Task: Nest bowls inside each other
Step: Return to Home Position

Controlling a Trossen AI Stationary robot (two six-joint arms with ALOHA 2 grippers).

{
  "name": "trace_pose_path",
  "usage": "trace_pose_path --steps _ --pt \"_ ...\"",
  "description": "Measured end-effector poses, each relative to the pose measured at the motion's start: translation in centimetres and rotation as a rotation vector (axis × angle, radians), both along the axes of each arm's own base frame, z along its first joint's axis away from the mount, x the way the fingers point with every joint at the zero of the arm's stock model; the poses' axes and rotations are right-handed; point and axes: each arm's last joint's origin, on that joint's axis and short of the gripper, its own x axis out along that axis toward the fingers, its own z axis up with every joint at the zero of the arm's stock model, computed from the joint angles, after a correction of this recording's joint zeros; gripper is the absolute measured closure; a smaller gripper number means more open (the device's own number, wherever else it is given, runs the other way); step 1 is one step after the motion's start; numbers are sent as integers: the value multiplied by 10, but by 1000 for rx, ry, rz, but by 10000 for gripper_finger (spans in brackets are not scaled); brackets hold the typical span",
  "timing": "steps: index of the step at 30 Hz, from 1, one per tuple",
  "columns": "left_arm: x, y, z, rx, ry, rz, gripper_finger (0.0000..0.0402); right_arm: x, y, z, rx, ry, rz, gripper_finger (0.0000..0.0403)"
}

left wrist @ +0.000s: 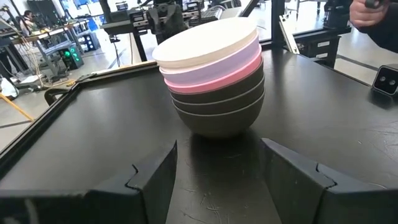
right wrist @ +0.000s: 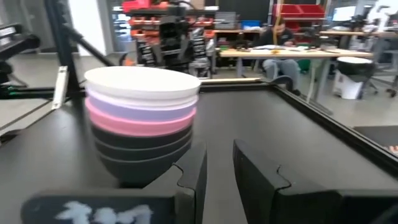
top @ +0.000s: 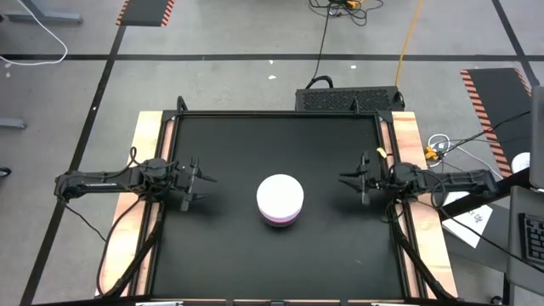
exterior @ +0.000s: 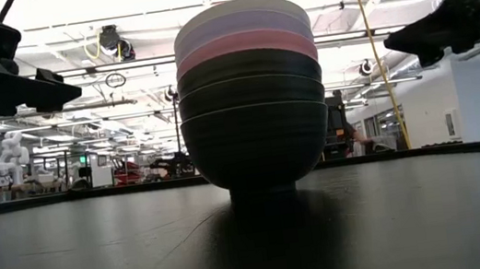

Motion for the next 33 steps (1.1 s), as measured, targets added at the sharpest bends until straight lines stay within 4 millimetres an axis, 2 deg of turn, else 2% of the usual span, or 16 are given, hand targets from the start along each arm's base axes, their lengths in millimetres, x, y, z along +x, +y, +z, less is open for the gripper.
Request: trace_pose_path --steps 17,23,27,30,33 --pt "7 2 -8 94 86 27 172 -2 -20 -1 3 12 -52 334" --pt "9 8 -7 146 72 125 172 -3 -23 -1 17 9 -72 334" --pt "9 11 -2 139 16 119 172 -3 -22 -1 25 1 -26 334" --pt "9 12 -1 110 24 59 172 -3 -21 0 26 -1 -5 334" --pt "8 15 3 69 42 84 172 -3 -21 0 28 -5 -4 334"
